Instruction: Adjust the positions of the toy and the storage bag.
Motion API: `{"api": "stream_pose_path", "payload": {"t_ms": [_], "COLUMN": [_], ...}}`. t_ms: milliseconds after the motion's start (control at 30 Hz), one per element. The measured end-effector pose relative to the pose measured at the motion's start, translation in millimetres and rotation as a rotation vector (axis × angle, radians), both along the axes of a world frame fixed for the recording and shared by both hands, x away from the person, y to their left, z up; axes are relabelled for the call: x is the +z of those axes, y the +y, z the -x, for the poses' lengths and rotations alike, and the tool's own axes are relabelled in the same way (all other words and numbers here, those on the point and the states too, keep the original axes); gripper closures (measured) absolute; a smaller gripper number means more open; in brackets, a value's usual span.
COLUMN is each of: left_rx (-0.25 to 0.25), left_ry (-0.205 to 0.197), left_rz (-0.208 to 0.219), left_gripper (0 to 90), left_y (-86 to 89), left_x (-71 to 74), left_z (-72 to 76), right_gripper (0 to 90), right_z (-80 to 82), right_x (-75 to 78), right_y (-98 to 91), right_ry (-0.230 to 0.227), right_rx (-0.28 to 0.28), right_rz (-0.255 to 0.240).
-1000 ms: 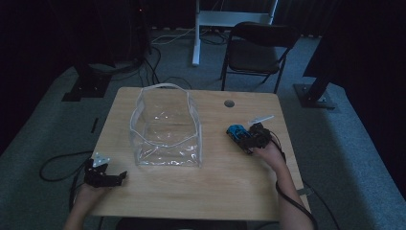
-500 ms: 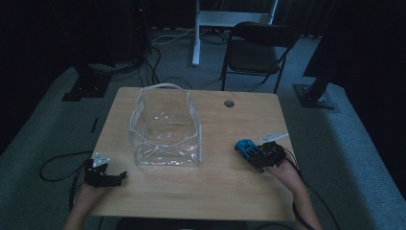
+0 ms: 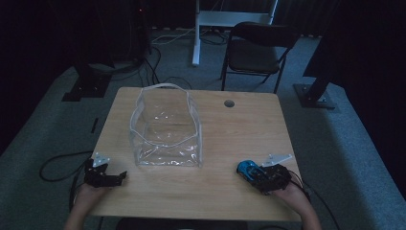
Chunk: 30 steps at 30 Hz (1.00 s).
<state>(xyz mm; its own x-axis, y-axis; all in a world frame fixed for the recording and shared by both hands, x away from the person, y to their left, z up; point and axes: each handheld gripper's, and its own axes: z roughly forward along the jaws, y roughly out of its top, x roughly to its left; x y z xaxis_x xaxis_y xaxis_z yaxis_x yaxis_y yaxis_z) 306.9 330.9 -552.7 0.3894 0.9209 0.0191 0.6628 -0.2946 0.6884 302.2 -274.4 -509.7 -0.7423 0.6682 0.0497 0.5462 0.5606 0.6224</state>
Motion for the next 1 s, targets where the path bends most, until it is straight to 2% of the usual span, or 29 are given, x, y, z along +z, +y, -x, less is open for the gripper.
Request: {"api": "stream_pose_path", "payload": {"t_ms": [33,167,333,367,433,567,600,667,700,900,1000], "left_rx": [0.0,0.0,0.0,0.0,0.0,0.0,0.0,0.0,-0.001,-0.002,-0.002], "left_ry": [0.0,0.0,0.0,0.0,0.0,0.0,0.0,0.0,0.001,0.002,0.002], "left_rz": [0.0,0.0,0.0,0.0,0.0,0.0,0.0,0.0,-0.001,-0.002,-0.002], "left_gripper": [0.3,0.3,0.3,0.3,0.3,0.2,0.2,0.2,0.3,0.2,0.3], "left_y": [0.0,0.0,0.0,0.0,0.0,0.0,0.0,0.0,0.1,0.2,0.2], "left_x": [0.0,0.0,0.0,0.0,0.0,0.0,0.0,0.0,0.1,0.1,0.1], "left_z": [0.0,0.0,0.0,0.0,0.0,0.0,0.0,0.0,0.0,0.0,0.0], "right_gripper": [26.6,26.5,26.6,26.5,26.5,26.5,26.5,26.6,26.6,26.4,25.1], "right_z": [4.3,11.6,15.9,16.8,19.7,25.1,26.9,28.6,30.2,34.9,36.2], "right_x": [-4.5,-11.1,-15.5,-15.9,-16.1,-15.7,-15.6,-16.3,-18.2,-23.1,-27.5], "right_y": [0.2,-1.5,-2.5,-3.4,-3.3,-3.0,-2.5,-3.0,-3.3,-2.7,-1.5], "right_ry": [0.001,0.04,0.049,0.063,0.054,0.053,0.041,0.05,0.061,0.034,0.036], "right_rx": [-0.007,0.01,0.015,0.024,0.026,0.031,0.023,0.023,0.028,0.033,0.034], "right_rz": [0.018,0.002,0.003,-0.01,-0.01,0.014,0.029,0.032,0.017,0.019,0.05]}}
